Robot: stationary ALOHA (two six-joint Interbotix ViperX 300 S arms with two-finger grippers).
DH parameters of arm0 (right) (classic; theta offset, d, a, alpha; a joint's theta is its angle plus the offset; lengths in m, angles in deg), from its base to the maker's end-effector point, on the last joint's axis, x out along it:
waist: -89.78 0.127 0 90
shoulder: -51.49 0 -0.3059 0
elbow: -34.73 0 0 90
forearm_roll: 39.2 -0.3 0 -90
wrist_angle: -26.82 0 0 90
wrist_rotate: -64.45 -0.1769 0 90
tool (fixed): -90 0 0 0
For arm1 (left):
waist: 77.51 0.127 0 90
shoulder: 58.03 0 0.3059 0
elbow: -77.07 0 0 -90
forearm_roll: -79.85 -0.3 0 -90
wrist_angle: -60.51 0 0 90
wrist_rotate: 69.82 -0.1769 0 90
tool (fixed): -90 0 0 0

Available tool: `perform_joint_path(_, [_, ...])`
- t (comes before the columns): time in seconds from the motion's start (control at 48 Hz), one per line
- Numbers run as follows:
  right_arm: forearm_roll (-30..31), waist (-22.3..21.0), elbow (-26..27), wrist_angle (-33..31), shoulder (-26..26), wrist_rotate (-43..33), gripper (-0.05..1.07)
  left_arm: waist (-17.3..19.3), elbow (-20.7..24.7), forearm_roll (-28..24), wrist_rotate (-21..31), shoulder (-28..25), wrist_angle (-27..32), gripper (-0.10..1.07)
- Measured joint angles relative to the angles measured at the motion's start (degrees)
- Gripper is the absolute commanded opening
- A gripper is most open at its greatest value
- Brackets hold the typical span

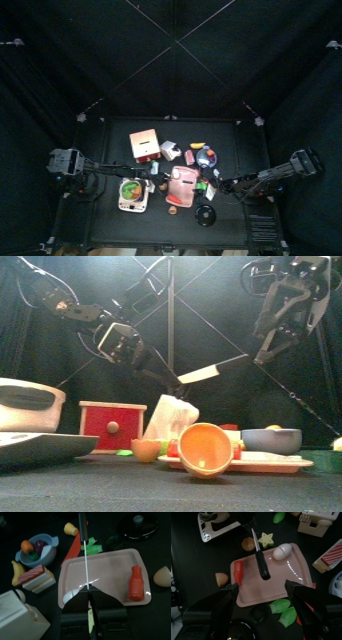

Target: Grab pairing knife with other hand

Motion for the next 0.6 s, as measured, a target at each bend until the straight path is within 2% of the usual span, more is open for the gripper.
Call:
perform_joint_path(0.125, [2.11, -0.79, 0.00, -0.09, -1.67, 0.00, 1.01, 0.44, 1.23, 1.76, 0.18, 0.00, 3.34, 0.30])
perform_joint_path(0.354, [4.92, -2.81, 0.00, 0.00, -4.22, 0.00, 1.01, 0.53, 1.32, 1.85, 0.26, 0.00, 3.34, 0.30])
perform_joint_path(0.604, [9.40, -4.22, 0.00, 0.18, -4.57, 0.00, 1.01, 0.53, 0.44, 1.85, 0.35, 0.00, 3.34, 0.30])
